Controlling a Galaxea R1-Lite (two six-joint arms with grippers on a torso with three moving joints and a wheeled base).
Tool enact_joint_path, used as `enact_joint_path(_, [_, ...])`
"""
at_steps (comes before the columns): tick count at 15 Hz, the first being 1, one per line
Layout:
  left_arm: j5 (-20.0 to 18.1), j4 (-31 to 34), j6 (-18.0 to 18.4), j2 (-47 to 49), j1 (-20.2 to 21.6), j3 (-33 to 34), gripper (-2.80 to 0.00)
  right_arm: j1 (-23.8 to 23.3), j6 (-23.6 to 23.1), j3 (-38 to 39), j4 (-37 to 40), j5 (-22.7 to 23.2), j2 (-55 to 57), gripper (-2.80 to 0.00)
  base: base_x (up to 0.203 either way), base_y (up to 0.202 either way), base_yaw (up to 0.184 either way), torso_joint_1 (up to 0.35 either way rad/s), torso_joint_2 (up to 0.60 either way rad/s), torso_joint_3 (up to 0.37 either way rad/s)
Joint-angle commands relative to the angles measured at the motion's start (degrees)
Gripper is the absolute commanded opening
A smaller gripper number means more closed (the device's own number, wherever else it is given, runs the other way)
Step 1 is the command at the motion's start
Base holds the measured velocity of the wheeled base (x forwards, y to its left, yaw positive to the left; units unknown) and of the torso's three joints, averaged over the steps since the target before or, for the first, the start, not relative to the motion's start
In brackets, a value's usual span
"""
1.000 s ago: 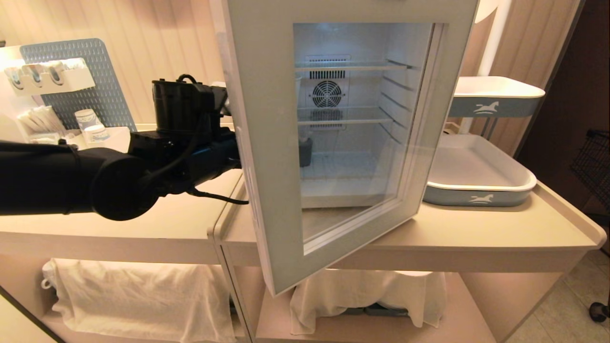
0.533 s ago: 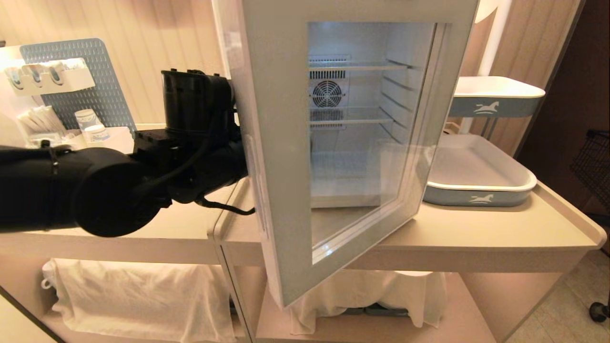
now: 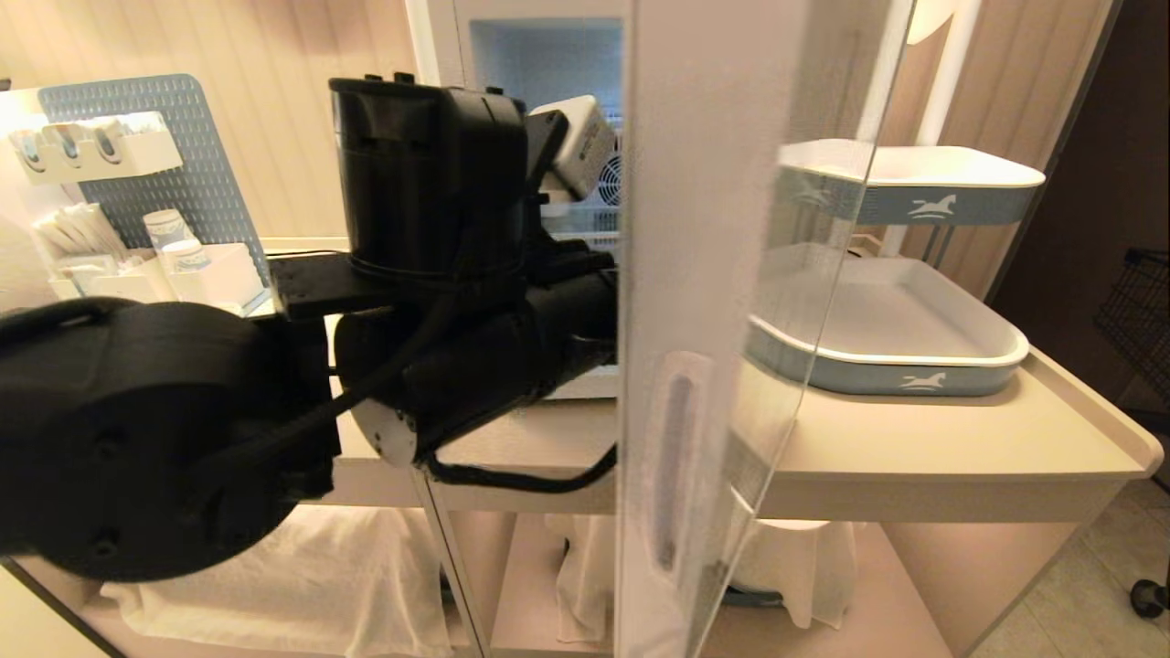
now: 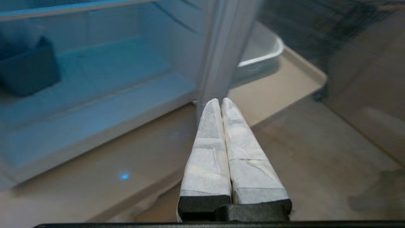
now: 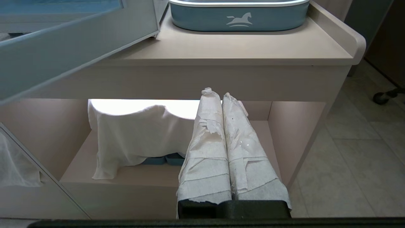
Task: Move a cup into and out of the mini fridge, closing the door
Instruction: Open the freezer door
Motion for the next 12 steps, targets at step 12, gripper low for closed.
enact_joint_path(12, [-1.2,-0.5,-0.5,2.5,-2.2,-2.2,-2.8,0.0,0.0,0.0,0.0,0.0,0.1,-2.8,0.0,0.0,0.0,0.0,0.0,0.0])
